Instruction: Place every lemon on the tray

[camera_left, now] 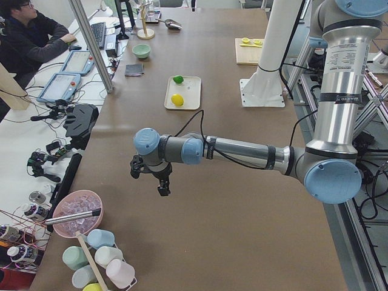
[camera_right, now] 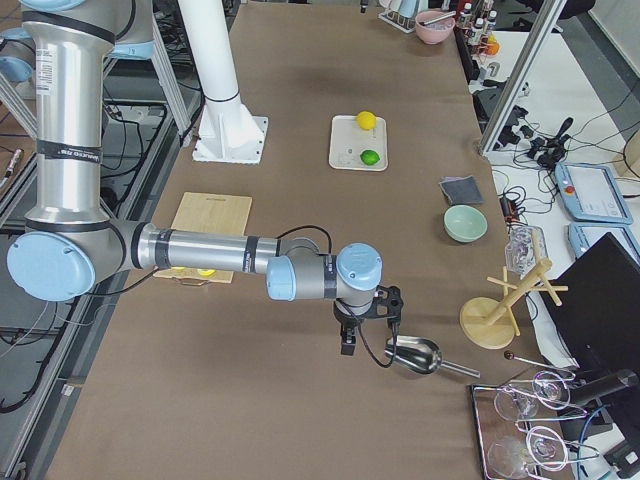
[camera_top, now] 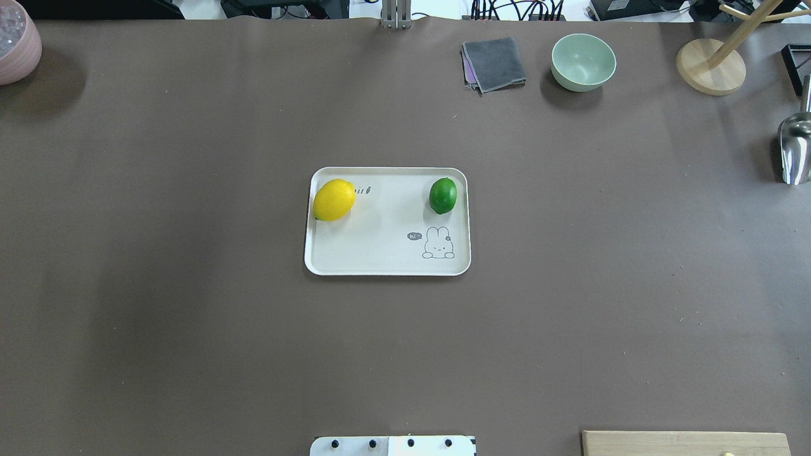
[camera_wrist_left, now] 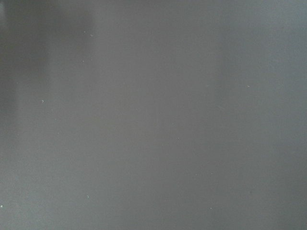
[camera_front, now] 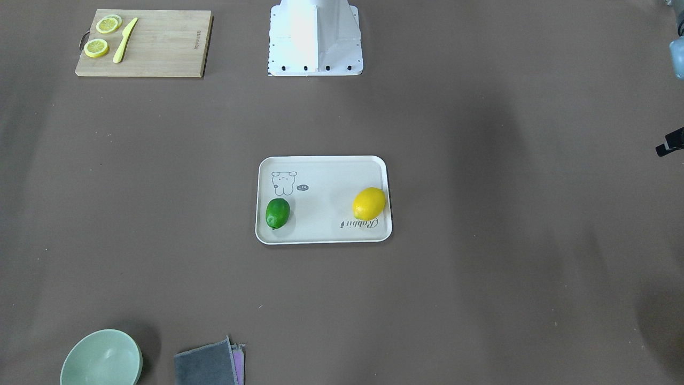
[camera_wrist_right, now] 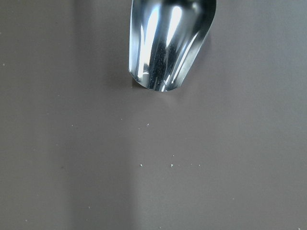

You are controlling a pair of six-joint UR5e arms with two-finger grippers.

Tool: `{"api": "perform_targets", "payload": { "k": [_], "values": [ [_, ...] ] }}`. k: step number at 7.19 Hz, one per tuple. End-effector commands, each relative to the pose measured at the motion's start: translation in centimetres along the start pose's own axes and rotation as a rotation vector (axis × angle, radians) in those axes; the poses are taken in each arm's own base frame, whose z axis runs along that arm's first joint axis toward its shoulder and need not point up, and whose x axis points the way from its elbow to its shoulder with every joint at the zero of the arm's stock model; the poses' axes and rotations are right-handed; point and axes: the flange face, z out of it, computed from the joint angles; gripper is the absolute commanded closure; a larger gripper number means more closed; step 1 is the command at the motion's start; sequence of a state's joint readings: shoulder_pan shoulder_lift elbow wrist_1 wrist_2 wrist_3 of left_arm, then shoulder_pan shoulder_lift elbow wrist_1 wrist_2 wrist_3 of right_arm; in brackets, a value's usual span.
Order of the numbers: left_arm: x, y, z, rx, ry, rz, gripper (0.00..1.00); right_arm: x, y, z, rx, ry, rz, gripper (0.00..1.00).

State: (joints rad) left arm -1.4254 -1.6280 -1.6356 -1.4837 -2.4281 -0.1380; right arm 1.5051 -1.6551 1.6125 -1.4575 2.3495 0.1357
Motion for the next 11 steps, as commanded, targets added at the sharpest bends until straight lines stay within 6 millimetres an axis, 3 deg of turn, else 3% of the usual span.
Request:
{"api": "perform_targets", "payload": {
  "k": [1,4,7,11],
  "values": [
    [0.2,-0.1,-0.1,0.003,0.004,0.004,0.03,-0.5,-0.2,-0.3,0.008,-0.002,-0.003,0.0],
    [1.5,-1.6,-0.8,0.016,0.009,0.023,0.02,-1.8,-1.8,-1.3,0.033,-0.009,-0.028,0.0],
    [1.9,-1.7,-1.1,0.022,0.013,0.031,0.02,-2.0,-1.9,-1.4,0.035,-0.012,-0.028,0.0],
    [3.8,-3.5,-2.6,0.049,0.008,0.057,0.02,-2.3,-1.9,-1.6,0.036,-0.028,-0.032,0.0]
  ]
}}
